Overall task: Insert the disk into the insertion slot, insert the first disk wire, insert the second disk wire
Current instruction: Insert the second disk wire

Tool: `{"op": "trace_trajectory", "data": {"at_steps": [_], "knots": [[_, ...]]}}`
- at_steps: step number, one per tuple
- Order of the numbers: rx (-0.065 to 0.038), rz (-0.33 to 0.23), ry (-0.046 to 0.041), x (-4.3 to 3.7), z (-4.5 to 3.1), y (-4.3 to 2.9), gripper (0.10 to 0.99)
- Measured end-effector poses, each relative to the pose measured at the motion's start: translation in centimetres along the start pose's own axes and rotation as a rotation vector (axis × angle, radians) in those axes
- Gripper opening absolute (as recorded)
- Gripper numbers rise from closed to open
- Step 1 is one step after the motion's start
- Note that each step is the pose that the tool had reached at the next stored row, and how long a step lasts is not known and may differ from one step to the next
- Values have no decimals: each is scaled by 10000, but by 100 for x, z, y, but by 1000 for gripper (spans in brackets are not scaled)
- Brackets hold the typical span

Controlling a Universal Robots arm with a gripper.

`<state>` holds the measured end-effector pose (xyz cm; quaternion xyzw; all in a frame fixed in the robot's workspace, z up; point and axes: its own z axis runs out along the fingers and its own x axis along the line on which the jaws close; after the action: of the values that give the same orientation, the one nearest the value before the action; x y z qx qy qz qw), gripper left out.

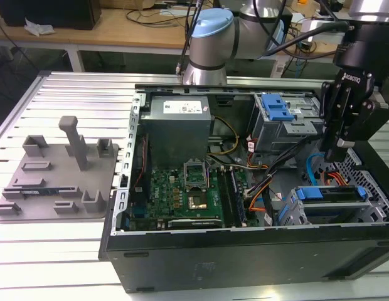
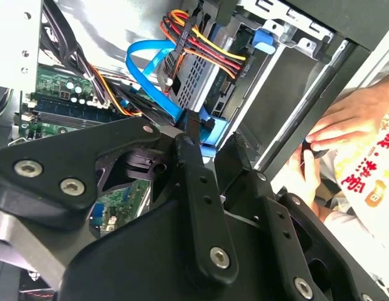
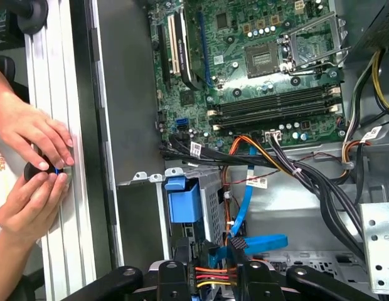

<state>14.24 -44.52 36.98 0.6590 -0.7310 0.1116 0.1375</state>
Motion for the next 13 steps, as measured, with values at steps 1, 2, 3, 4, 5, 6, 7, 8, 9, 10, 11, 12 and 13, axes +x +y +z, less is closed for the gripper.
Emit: {"op": "trace_trajectory", "data": {"at_steps": [1,2,3,4,5,6,7,8,9,10,11,12,13], "knots": [[13,-40,3,-1,1,-1,376],[27,-77,5,-1,2,-3,376],[38,-106,4,-2,4,-3,376],[52,-145,7,-2,5,-3,376],[58,-158,8,-3,7,-3,376],[60,-163,7,-4,9,-3,365],[59,-163,7,-4,10,-3,290],[60,-163,6,-5,13,-3,290],[59,-163,8,-6,15,-3,290],[60,-163,8,-7,18,-3,290],[59,-162,8,-7,19,-3,290],[60,-163,8,-8,21,-3,290],[59,-163,8,-8,21,-3,290]]}}
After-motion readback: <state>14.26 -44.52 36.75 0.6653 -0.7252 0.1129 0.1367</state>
